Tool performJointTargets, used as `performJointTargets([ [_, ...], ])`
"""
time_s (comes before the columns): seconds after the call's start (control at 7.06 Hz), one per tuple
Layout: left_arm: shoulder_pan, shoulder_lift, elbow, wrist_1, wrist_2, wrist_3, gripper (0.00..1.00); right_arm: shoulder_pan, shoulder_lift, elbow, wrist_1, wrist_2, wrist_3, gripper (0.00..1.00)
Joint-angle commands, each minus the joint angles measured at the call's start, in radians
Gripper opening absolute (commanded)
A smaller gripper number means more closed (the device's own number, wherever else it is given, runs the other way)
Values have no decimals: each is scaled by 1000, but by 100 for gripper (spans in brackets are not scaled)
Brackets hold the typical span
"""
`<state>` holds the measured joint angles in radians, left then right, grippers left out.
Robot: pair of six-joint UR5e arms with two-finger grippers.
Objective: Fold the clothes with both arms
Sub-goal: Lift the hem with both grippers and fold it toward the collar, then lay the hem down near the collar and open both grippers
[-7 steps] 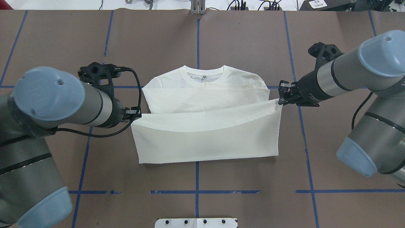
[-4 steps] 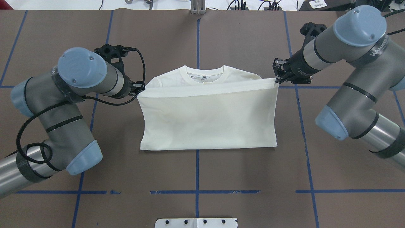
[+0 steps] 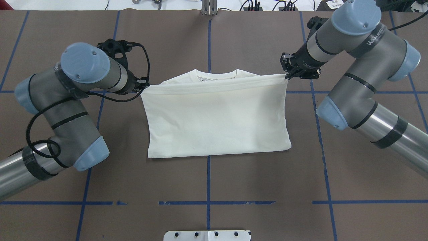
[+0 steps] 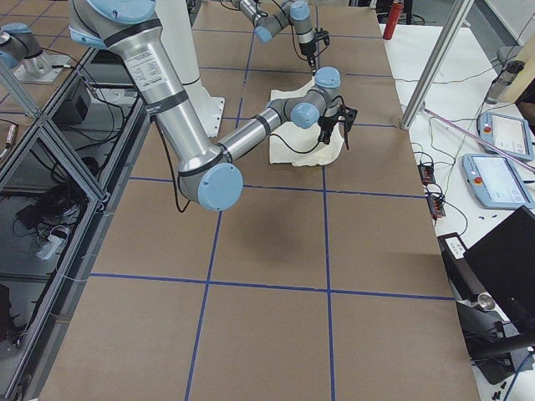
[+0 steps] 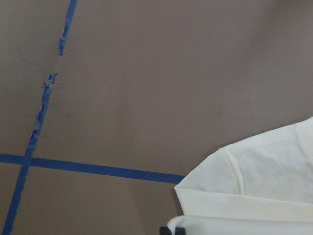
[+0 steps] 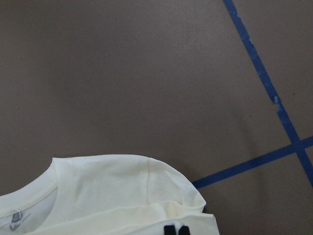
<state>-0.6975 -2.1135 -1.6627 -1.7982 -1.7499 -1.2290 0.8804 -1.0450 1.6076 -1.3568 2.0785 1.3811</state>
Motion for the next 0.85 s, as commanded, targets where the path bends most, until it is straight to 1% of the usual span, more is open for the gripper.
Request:
performJointTargets([
  [0.0,0,-57,132,-94,1,-4,0,2,42,-111,92,0,1,0],
  [0.14,0,-62,132,-93,1,-4,0,2,42,-154,158,0,6,0],
  [0.28,1,-62,133,-95,1,-4,0,2,42,-156,159,0,6,0],
  [0.42,1,-63,133,-96,1,-4,0,3,42,-158,160,0,4,13],
  [0.57,1,-65,135,-95,3,-3,55,0,40,-159,160,-5,3,99],
  [0.71,0,-71,135,-89,1,0,100,3,39,-159,160,1,1,100],
])
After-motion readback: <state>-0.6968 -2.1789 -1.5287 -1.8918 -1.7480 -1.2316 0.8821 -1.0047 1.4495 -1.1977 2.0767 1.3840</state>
